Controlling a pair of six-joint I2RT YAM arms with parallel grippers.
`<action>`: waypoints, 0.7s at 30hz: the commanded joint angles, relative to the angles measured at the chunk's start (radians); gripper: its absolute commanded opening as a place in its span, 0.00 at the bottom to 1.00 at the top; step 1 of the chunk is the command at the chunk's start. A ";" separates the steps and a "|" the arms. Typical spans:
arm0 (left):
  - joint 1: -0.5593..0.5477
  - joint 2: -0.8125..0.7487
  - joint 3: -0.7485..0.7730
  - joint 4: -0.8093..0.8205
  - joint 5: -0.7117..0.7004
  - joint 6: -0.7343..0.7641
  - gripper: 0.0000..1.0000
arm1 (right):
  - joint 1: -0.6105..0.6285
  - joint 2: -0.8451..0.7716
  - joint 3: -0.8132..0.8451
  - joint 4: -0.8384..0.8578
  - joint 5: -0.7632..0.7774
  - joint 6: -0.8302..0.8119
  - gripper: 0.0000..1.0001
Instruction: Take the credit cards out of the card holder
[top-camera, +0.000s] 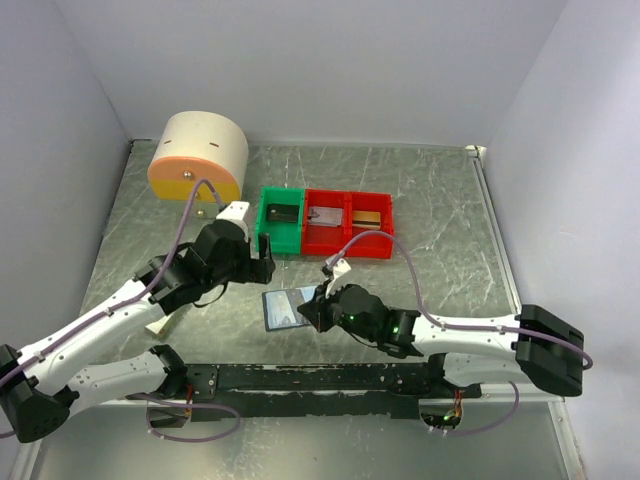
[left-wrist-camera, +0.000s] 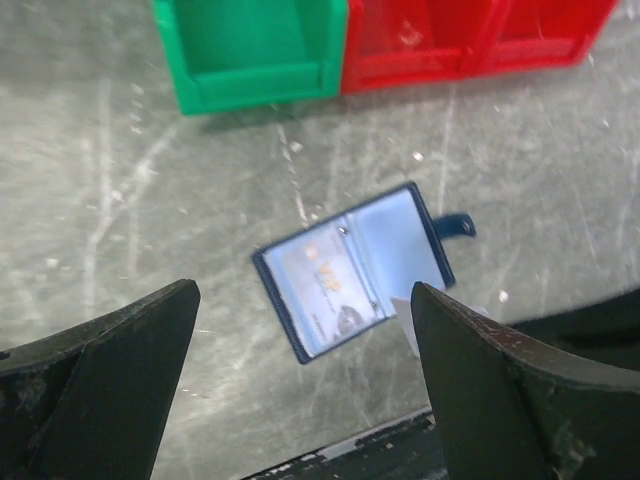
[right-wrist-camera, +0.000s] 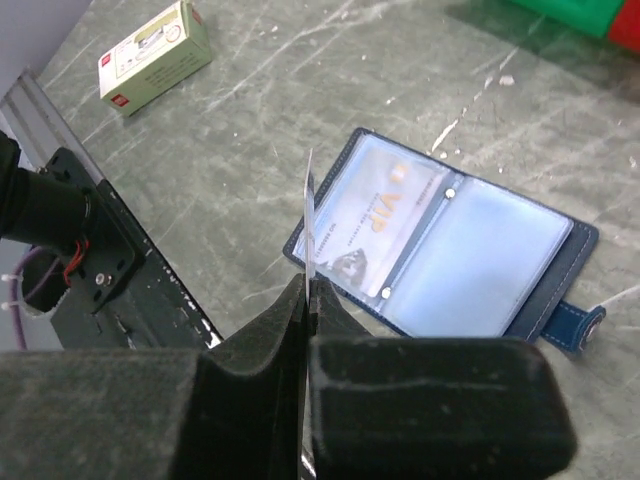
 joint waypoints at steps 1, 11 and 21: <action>0.000 0.010 0.096 -0.189 -0.247 0.088 1.00 | 0.067 -0.055 -0.015 0.082 0.175 -0.193 0.00; 0.281 -0.035 0.005 -0.068 -0.174 0.190 1.00 | 0.128 -0.113 -0.052 0.181 0.194 -0.677 0.00; 0.309 -0.056 -0.054 -0.037 -0.173 0.159 1.00 | -0.137 -0.073 0.197 -0.155 0.062 -0.738 0.00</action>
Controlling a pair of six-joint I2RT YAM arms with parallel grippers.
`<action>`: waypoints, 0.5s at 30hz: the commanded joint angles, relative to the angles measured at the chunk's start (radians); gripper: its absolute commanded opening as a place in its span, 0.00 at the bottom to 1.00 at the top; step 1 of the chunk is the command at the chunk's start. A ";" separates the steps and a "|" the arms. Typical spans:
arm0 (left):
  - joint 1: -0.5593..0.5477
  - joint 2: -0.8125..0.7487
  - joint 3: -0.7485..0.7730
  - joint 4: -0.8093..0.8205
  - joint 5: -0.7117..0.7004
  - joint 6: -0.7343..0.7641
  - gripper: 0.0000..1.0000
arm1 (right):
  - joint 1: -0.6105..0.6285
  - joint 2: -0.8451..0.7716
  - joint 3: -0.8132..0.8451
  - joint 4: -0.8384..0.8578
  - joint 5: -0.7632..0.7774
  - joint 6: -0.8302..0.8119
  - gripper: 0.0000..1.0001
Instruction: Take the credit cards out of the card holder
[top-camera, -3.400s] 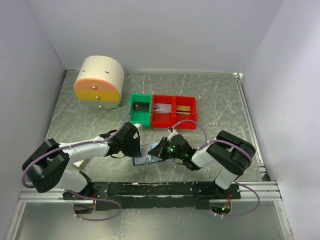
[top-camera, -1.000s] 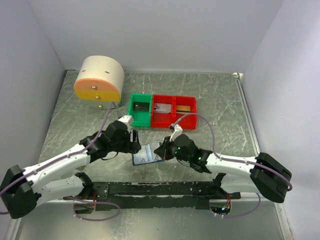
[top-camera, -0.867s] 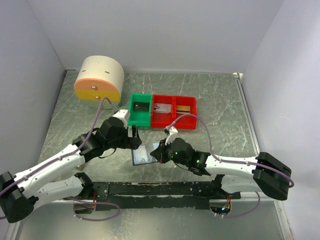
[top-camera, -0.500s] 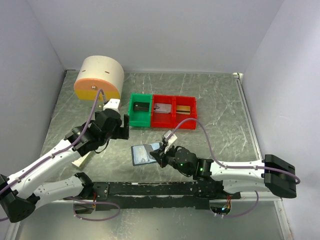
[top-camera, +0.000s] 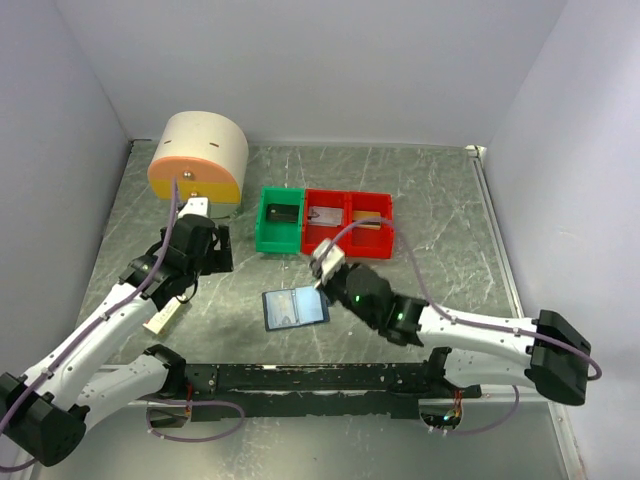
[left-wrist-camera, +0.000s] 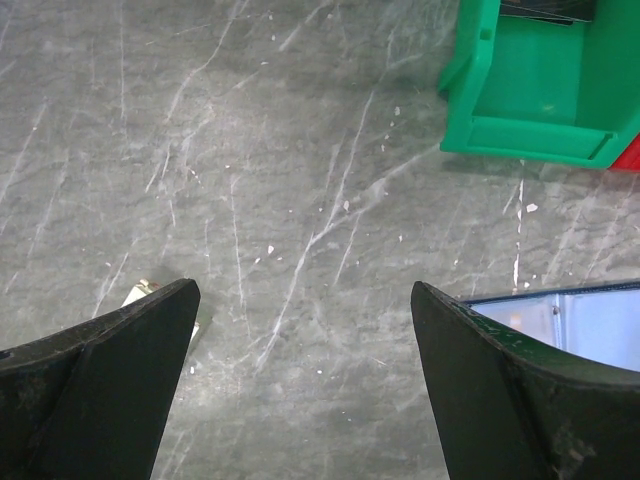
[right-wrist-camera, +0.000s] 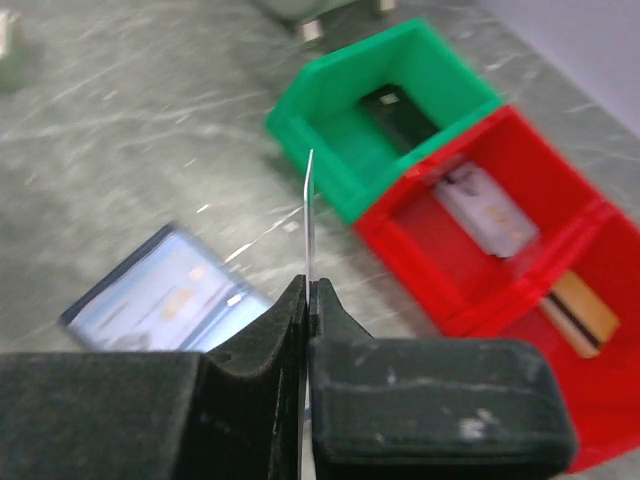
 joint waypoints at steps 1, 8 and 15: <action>0.007 0.001 0.002 0.036 0.026 0.007 1.00 | -0.189 -0.021 0.121 -0.141 -0.193 -0.021 0.00; 0.007 0.009 0.015 0.018 -0.010 -0.001 1.00 | -0.517 0.113 0.289 -0.268 -0.495 0.007 0.00; 0.010 -0.012 0.009 0.026 -0.044 -0.002 1.00 | -0.587 0.339 0.487 -0.376 -0.557 -0.062 0.00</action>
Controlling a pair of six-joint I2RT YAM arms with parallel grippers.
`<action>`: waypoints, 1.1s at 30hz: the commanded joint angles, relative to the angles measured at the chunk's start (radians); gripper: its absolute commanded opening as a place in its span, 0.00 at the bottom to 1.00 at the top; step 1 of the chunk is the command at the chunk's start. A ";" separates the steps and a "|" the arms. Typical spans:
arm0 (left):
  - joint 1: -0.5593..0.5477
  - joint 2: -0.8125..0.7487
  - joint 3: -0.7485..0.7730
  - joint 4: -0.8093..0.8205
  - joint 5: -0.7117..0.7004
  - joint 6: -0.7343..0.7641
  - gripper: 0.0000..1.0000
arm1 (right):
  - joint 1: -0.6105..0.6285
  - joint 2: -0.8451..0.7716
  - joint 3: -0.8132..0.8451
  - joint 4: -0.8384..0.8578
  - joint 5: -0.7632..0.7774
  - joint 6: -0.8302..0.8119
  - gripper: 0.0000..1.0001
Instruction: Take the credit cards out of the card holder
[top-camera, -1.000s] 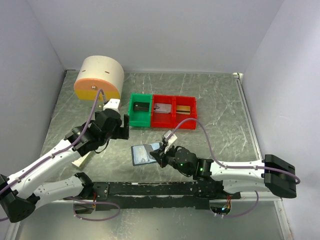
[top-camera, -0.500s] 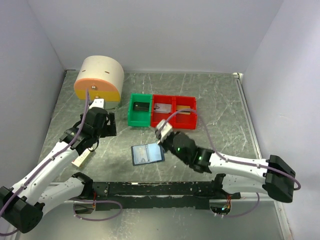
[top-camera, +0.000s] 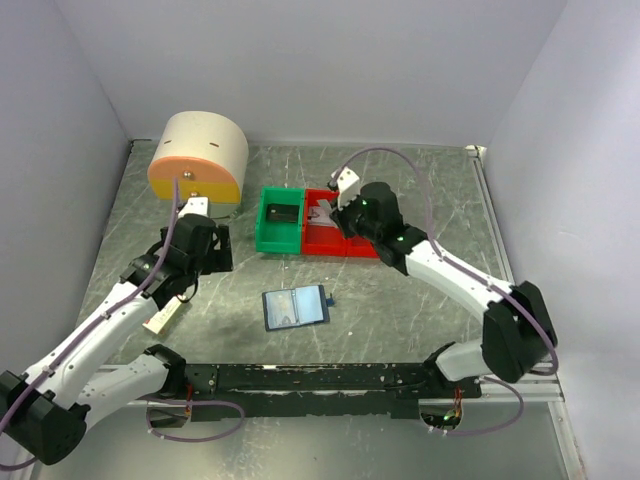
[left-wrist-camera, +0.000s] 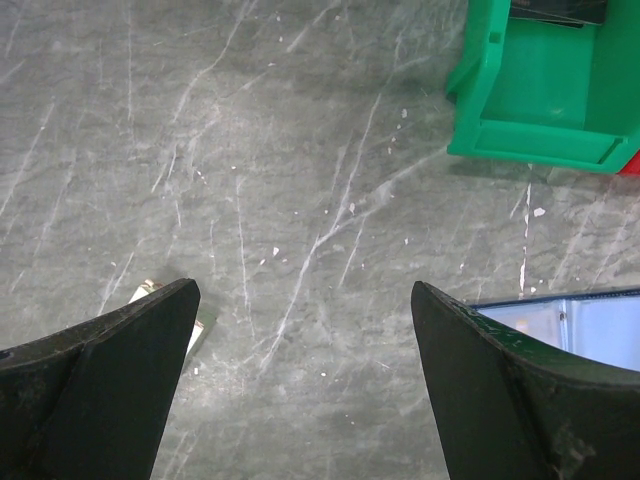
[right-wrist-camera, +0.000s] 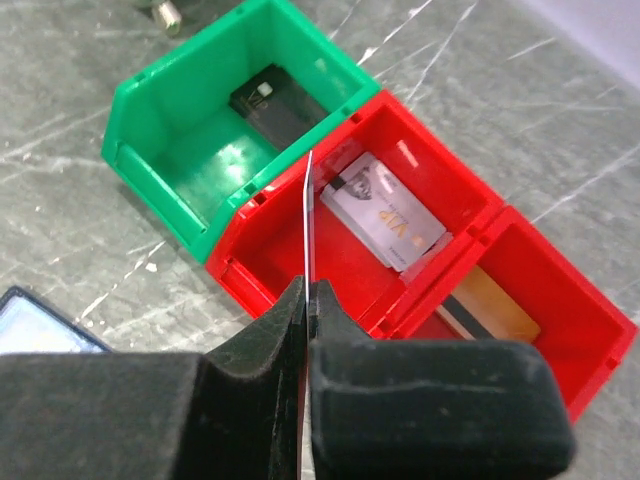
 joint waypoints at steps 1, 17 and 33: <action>0.010 -0.026 0.008 0.023 -0.040 0.000 1.00 | 0.002 0.095 0.074 -0.106 -0.058 -0.076 0.00; 0.023 -0.063 0.004 0.038 -0.004 0.020 1.00 | 0.088 0.389 0.299 -0.230 0.253 -0.576 0.00; 0.048 -0.078 0.001 0.050 0.018 0.026 1.00 | 0.057 0.637 0.370 -0.007 0.321 -0.766 0.00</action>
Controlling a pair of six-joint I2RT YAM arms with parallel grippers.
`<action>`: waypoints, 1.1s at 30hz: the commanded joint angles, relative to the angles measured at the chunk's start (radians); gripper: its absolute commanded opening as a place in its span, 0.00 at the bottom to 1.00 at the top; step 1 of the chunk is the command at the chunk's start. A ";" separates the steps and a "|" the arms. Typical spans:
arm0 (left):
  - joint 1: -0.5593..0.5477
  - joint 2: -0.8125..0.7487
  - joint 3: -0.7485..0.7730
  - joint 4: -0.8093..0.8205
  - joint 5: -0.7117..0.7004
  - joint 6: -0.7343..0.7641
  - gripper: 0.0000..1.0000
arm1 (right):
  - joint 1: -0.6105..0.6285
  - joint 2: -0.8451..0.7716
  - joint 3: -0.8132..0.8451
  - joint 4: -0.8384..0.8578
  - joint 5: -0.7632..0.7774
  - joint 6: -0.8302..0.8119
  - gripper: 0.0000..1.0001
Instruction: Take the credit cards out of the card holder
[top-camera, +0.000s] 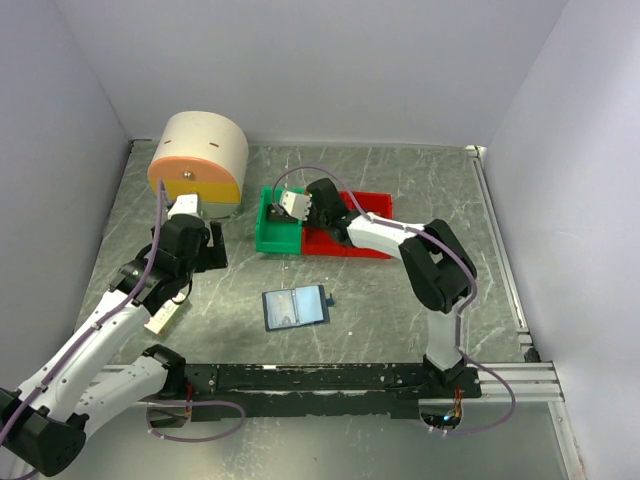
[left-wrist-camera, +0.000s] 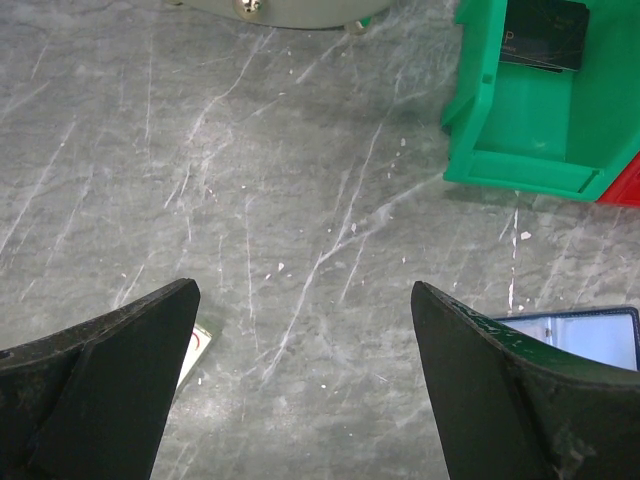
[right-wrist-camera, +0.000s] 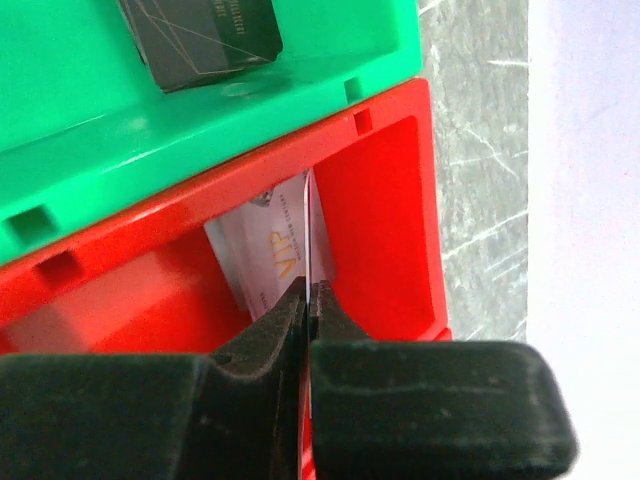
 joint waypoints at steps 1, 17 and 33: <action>0.017 -0.009 0.000 0.037 0.022 0.016 1.00 | -0.007 0.070 0.008 0.117 0.061 -0.072 0.00; 0.039 0.000 -0.008 0.056 0.078 0.032 1.00 | -0.038 0.102 -0.047 0.166 -0.002 -0.167 0.28; 0.044 -0.004 -0.010 0.060 0.109 0.040 1.00 | -0.051 0.063 0.027 -0.008 -0.117 -0.040 0.59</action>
